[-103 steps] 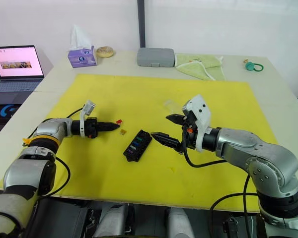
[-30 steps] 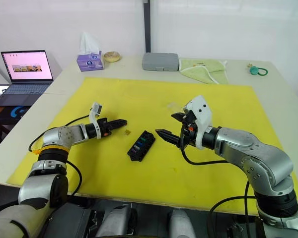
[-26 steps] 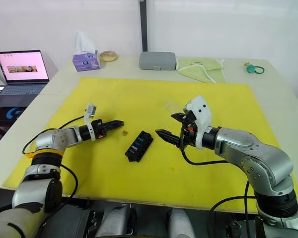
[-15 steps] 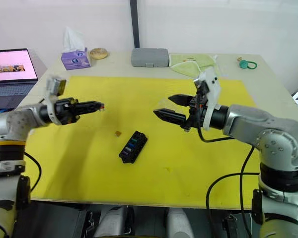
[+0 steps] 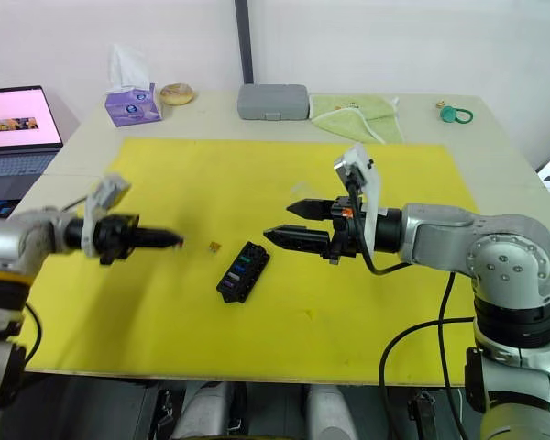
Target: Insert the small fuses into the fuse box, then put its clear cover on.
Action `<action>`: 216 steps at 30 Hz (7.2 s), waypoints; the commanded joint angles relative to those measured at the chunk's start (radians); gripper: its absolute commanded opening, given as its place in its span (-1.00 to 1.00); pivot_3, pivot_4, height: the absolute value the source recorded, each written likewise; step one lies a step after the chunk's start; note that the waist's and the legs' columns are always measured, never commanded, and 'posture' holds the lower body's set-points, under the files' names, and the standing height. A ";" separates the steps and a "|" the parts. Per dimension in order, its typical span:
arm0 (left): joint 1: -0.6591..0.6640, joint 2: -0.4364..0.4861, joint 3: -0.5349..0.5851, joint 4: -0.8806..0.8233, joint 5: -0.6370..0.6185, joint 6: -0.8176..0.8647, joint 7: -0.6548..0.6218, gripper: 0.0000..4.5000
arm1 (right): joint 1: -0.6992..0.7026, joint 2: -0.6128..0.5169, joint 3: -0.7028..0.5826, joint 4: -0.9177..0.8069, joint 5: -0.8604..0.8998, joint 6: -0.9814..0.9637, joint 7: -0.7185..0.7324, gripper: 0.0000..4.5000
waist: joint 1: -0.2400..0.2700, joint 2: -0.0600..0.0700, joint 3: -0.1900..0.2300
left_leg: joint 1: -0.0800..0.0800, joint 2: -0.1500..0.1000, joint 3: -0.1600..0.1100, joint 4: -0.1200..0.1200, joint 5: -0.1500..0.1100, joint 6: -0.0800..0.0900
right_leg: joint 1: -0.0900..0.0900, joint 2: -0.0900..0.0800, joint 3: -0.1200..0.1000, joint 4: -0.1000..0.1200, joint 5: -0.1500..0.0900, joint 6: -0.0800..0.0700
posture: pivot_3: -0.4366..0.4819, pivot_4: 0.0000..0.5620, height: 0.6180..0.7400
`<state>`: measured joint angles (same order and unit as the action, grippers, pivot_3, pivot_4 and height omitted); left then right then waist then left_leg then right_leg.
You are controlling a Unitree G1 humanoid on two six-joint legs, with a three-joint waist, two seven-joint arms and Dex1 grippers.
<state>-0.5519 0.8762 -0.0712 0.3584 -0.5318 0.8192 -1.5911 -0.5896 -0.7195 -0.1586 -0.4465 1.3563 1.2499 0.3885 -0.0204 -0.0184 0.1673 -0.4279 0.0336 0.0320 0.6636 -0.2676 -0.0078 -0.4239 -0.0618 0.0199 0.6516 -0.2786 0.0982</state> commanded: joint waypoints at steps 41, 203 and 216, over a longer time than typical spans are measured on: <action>0.145 -0.048 0.059 0.146 0.054 -0.006 0.057 -0.98 | 0.147 -0.166 0.166 -0.183 -0.294 -0.106 0.229 1.00 | 0.000 0.011 -0.007 | 0.019 0.001 0.000 -0.007 0.000 0.001 | 0.015 -0.006 0.003 -0.002 -0.005 -0.010 | -0.05 -0.47 0.94; 0.226 -0.062 0.200 -0.239 -0.236 0.280 0.198 -0.98 | 0.166 -0.113 0.021 -0.127 -0.269 -0.078 0.211 1.00 | 0.008 0.003 -0.003 | 0.009 -0.012 0.010 0.004 -0.004 0.009 | 0.012 -0.020 -0.005 -0.004 0.000 0.003 | -0.05 -0.47 0.94; 0.035 -0.518 0.628 -0.411 -0.654 0.301 0.889 -0.98 | -0.156 0.280 0.011 0.183 0.227 -0.190 -0.375 1.00 | 0.007 -0.001 -0.001 | 0.009 -0.006 0.008 0.003 -0.002 0.006 | 0.011 -0.019 -0.007 -0.003 0.003 0.007 | -0.05 -0.47 0.94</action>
<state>-0.4872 0.3810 0.5333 -0.0027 -1.1269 1.1553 -0.7644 -0.7127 -0.4730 -0.1449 -0.2648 1.5431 1.1040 0.0654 -0.0137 -0.0194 0.1662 -0.4196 0.0275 0.0408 0.6670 -0.2694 -0.0028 -0.4130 -0.0807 0.0131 0.6489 -0.2754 0.1060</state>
